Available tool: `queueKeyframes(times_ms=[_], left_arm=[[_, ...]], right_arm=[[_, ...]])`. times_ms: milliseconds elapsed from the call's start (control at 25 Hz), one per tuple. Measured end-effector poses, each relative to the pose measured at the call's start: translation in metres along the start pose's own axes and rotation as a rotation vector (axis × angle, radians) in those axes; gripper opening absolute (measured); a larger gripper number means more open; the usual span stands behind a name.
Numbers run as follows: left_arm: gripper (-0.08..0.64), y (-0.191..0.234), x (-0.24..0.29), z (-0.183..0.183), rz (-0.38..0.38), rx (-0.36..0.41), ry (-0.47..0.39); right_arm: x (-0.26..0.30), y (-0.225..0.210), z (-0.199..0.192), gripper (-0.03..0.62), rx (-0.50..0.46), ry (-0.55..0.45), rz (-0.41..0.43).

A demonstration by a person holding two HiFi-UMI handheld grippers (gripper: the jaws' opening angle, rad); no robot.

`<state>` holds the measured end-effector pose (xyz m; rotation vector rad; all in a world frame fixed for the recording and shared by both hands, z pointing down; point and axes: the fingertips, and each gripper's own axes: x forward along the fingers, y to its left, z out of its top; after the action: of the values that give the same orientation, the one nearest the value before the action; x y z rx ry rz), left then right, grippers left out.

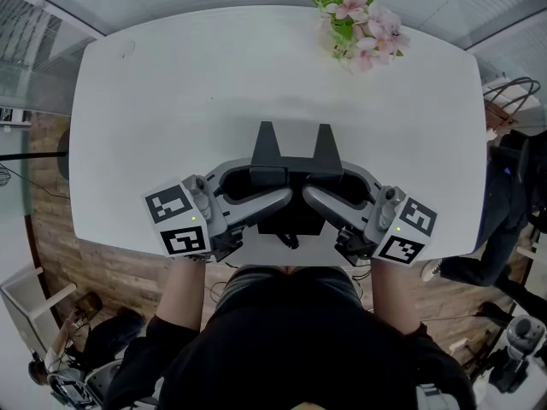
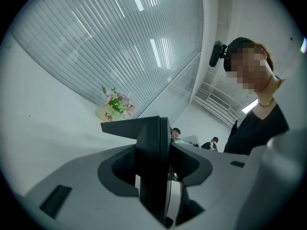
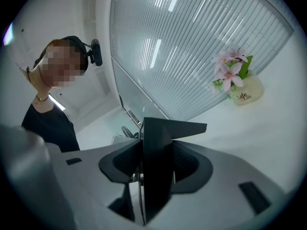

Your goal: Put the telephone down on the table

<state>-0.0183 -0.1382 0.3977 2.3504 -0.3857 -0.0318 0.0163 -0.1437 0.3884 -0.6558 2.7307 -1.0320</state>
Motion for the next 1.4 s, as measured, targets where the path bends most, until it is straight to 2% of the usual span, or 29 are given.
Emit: queueKeyframes(times_ms=[1080,1400], left_arm=[[0.210,0.017,0.003,-0.013,0.013,-0.043,0.018],[0.210,0.029,0.005,-0.017,0.024,-0.077,0.027]], right_arm=[[0.002,-0.018,-0.015,0.195,0.066,0.018,-0.016],[0.005,-0.030,-0.021,0.195,0.109,0.026,-0.021]])
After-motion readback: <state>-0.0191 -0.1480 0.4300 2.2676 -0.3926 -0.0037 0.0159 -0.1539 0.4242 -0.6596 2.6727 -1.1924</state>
